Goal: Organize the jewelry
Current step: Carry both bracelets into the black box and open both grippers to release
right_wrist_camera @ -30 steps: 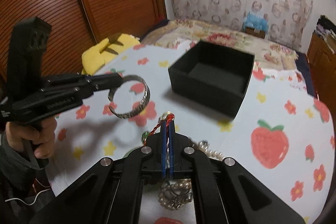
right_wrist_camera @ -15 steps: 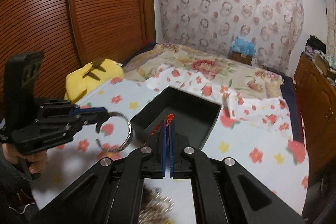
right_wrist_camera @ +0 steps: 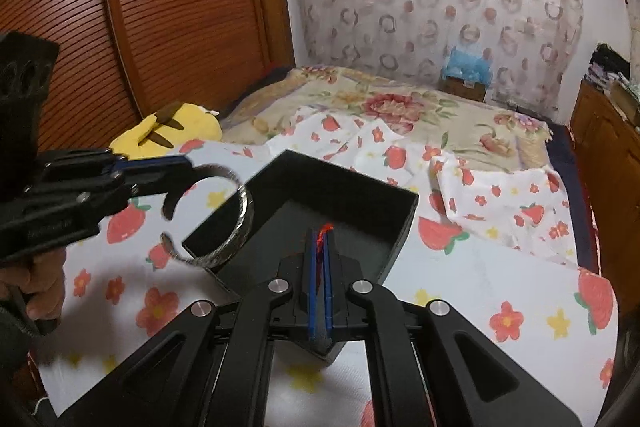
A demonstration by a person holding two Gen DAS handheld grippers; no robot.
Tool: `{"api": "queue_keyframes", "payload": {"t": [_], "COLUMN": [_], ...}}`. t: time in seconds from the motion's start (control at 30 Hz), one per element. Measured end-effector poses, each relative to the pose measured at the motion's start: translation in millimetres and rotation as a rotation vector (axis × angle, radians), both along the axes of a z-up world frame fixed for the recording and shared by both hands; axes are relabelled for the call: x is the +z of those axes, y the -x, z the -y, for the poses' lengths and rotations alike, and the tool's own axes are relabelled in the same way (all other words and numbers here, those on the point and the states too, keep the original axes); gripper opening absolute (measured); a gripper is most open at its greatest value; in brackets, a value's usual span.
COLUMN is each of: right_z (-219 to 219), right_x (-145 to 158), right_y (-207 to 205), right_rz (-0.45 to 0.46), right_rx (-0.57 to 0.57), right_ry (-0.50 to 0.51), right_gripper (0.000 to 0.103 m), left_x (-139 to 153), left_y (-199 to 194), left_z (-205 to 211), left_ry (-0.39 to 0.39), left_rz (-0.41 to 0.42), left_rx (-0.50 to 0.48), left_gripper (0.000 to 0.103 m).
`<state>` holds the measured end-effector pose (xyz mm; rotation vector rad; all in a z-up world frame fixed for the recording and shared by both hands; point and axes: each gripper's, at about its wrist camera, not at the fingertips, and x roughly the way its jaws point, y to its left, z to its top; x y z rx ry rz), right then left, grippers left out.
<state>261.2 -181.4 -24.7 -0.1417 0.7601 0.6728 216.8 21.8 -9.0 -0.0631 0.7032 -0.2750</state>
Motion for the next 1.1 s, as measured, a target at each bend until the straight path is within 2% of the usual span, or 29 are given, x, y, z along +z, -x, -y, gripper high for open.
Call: {"api": "queue_keyframes", "payload": {"t": [0.27,0.43,0.73,0.87,1.1], "right_z": [15.3,29.0,36.7,41.5,52.7], "right_x": [5.0,7.5,4.2,3.6,5.9], "right_y": [-3.9,1.5,16.1,30.8,58.0], "right_rz": [0.011,0.012,0.007,0.012,0.011], "right_rx": [-0.031,-0.059,-0.060,-0.062,-0.064], "right_ry": [-0.019,-0.024,-0.025,-0.028,-0.041], "right_gripper": [0.005,0.005,0.005,0.005,0.005], "left_x": [-12.2,-25.2,-35.3,-26.9,-18.2], "left_y": [-28.1,-42.2,-48.2,-39.9,-2.8], "left_z": [12.2,26.2,36.8,35.1,33.8], "left_ry": [-0.003,-0.039,-0.058,-0.028,-0.026], "left_rz": [-0.024,-0.061,-0.091,-0.070,-0.051], "left_rx": [-0.015,-0.036,-0.062,-0.062,-0.063], "left_gripper": [0.003,0.003,0.004,0.009,0.017]}}
